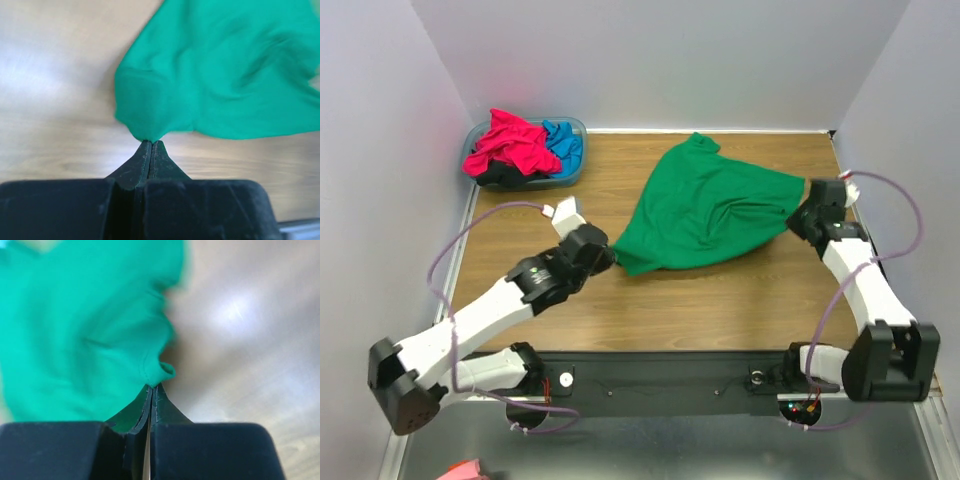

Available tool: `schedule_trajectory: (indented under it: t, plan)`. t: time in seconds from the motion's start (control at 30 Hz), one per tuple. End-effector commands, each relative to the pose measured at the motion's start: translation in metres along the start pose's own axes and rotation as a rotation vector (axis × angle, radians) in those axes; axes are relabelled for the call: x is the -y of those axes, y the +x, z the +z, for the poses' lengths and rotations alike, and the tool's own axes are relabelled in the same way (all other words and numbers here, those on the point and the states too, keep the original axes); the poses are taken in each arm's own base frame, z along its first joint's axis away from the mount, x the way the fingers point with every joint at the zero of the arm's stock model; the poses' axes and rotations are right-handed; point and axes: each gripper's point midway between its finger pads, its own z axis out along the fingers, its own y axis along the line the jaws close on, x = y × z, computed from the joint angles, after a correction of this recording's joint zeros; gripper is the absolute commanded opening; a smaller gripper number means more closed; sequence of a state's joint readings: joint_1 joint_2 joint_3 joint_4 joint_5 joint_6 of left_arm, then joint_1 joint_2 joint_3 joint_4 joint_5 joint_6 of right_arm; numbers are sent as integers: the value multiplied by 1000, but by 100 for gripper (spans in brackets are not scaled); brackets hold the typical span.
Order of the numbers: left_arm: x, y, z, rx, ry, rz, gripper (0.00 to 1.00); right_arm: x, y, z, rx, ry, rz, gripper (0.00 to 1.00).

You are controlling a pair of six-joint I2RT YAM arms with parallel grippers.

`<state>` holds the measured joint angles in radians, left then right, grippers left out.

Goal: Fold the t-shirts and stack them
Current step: Flatten the tshirt out

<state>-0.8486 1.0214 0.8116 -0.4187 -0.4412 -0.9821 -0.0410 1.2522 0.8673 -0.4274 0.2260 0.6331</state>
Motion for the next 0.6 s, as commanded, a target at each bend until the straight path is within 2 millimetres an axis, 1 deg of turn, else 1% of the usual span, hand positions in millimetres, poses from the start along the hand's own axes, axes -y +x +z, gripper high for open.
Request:
schedule_trajectory:
  t: [0.0, 0.03, 0.07, 0.1, 0.13, 0.17, 0.2, 0.23, 0.27, 0.3, 0.33, 0.4, 0.43, 0.47, 0.5, 0.53, 0.57]
  plan:
    - [45, -89, -60, 237, 177, -48, 0, -48, -81, -75, 217, -210, 17, 0]
    - [57, -113, -86, 291, 245, -75, 0, -51, -90, -89, 241, -228, 20, 0]
    - [62, -126, -99, 324, 271, -55, 0, -60, -111, -113, 296, -264, 19, 0]
    - [63, -142, -115, 365, 284, -73, 0, -58, -118, -132, 320, -275, 19, 0]
    - [68, -164, -141, 409, 314, -98, 0, -60, -128, -149, 354, -292, 17, 0]
    - [68, -177, -156, 442, 324, -110, 0, -61, -137, -164, 385, -308, 20, 0]
    - [66, -192, -173, 484, 336, -125, 0, -63, -155, -199, 452, -344, 36, 0]
    - [70, -213, -201, 533, 383, -156, 0, -62, -163, -216, 485, -357, 40, 0]
    - [72, -223, -217, 558, 416, -164, 0, -62, -171, -234, 519, -373, 49, 0]
    - [72, -232, -231, 588, 439, -155, 0, -63, -188, -271, 586, -407, 64, 0]
    - [76, -249, -263, 631, 521, -182, 0, -61, -195, -290, 619, -423, 65, 0]
    - [80, -262, -291, 664, 591, -180, 0, -59, -206, -324, 668, -452, 69, 0]
    - [83, -266, -305, 676, 632, -156, 0, -58, -218, -361, 736, -497, 82, 0]
    - [83, -278, -330, 711, 681, -166, 0, -58, -223, -373, 758, -505, 77, 0]
    - [83, -283, -342, 726, 703, -166, 0, -56, -223, -382, 760, -511, 72, 0]
    - [86, -286, -352, 730, 730, -147, 0, -54, -230, -415, 817, -553, 82, 0]
    - [85, -294, -375, 755, 781, -151, 0, -54, -230, -426, 827, -574, 75, 0]
